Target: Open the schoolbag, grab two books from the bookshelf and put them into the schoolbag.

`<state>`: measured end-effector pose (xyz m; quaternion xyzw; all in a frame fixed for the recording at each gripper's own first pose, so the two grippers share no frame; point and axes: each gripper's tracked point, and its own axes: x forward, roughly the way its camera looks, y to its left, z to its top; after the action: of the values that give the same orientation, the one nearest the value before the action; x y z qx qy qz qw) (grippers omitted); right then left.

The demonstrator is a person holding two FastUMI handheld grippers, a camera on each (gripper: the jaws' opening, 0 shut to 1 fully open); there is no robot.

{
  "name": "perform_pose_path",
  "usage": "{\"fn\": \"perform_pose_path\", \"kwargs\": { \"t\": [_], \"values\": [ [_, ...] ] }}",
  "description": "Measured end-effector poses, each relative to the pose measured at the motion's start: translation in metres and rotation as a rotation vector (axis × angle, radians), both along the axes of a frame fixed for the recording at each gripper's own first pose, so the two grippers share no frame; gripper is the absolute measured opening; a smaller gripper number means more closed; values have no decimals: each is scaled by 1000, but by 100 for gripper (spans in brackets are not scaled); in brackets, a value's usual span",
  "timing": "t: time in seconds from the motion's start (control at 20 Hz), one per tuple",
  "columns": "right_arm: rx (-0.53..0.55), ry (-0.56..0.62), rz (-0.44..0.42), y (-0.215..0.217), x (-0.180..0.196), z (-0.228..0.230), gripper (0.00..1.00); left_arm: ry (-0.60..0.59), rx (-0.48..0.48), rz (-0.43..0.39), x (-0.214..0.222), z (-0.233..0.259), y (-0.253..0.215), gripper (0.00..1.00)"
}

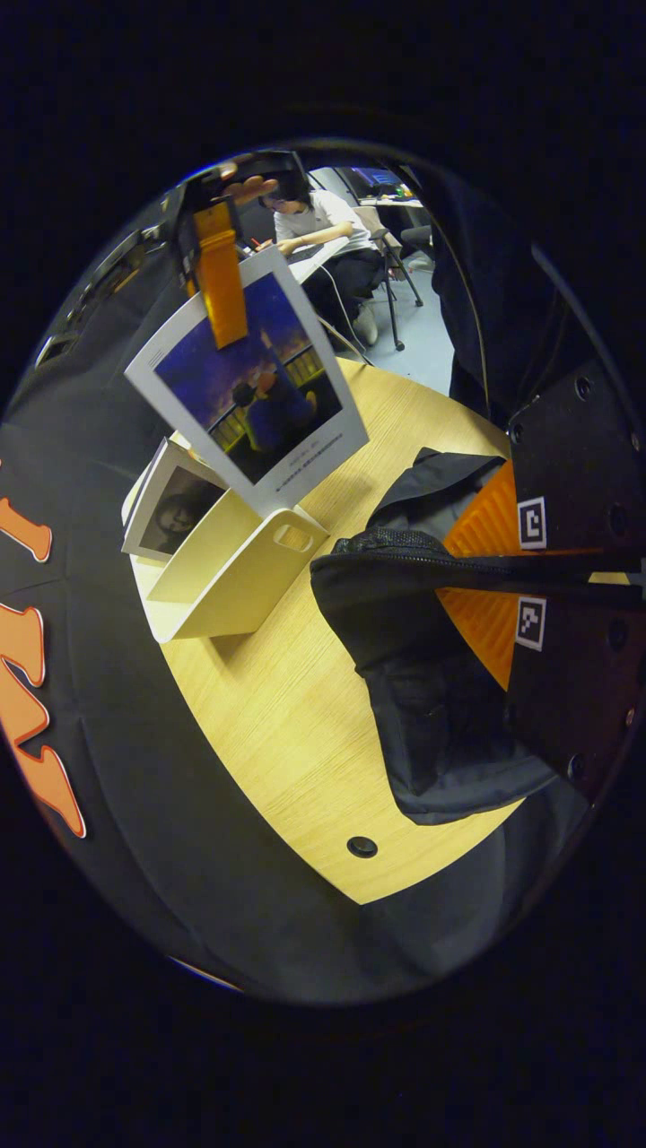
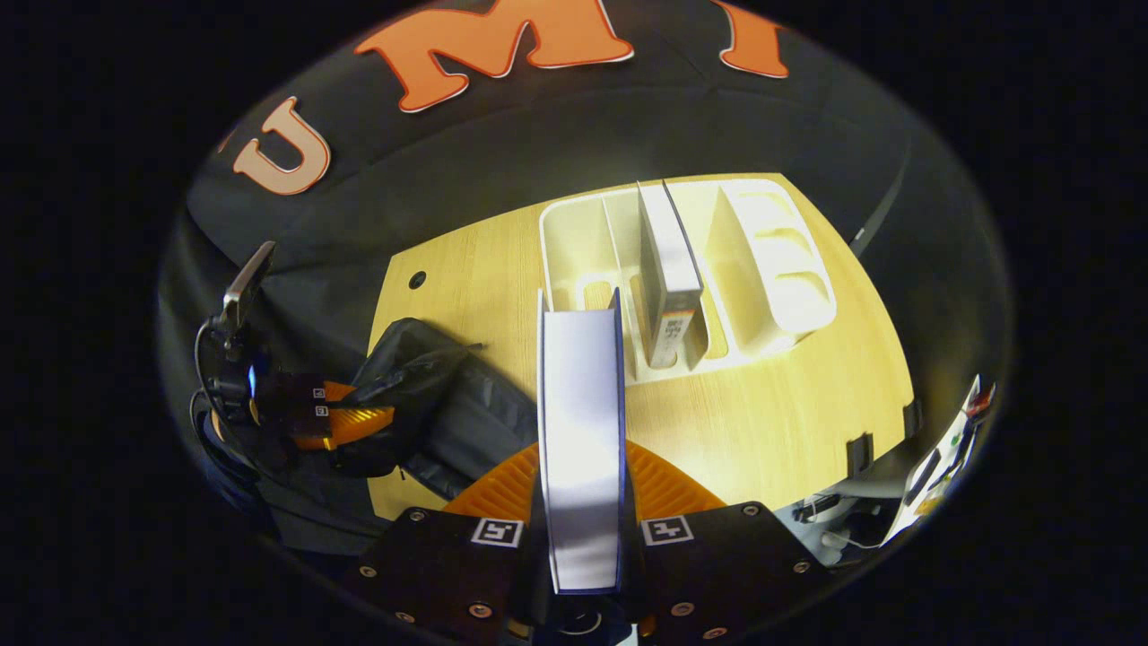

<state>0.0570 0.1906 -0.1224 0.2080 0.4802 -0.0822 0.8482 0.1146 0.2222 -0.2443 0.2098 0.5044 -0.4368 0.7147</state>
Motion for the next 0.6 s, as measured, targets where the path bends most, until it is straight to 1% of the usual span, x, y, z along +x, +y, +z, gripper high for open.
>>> {"fn": "perform_pose_path", "kwargs": {
  "t": [0.15, 0.35, 0.45, 0.6],
  "values": [
    [85, -19, -44, 3, -15, -6, 33, 8, -8, 12, -2, -1, -2, 6],
    [218, -98, -113, 10, -28, -5, 32, 13, -15, 30, -3, 0, -4, 6],
    [285, -117, -131, 18, -30, -14, 31, 16, -17, 35, -2, 2, -6, 6],
    [395, -164, -155, 41, -22, -29, 31, 10, -18, 49, 1, 4, -7, 6]
  ]
}}
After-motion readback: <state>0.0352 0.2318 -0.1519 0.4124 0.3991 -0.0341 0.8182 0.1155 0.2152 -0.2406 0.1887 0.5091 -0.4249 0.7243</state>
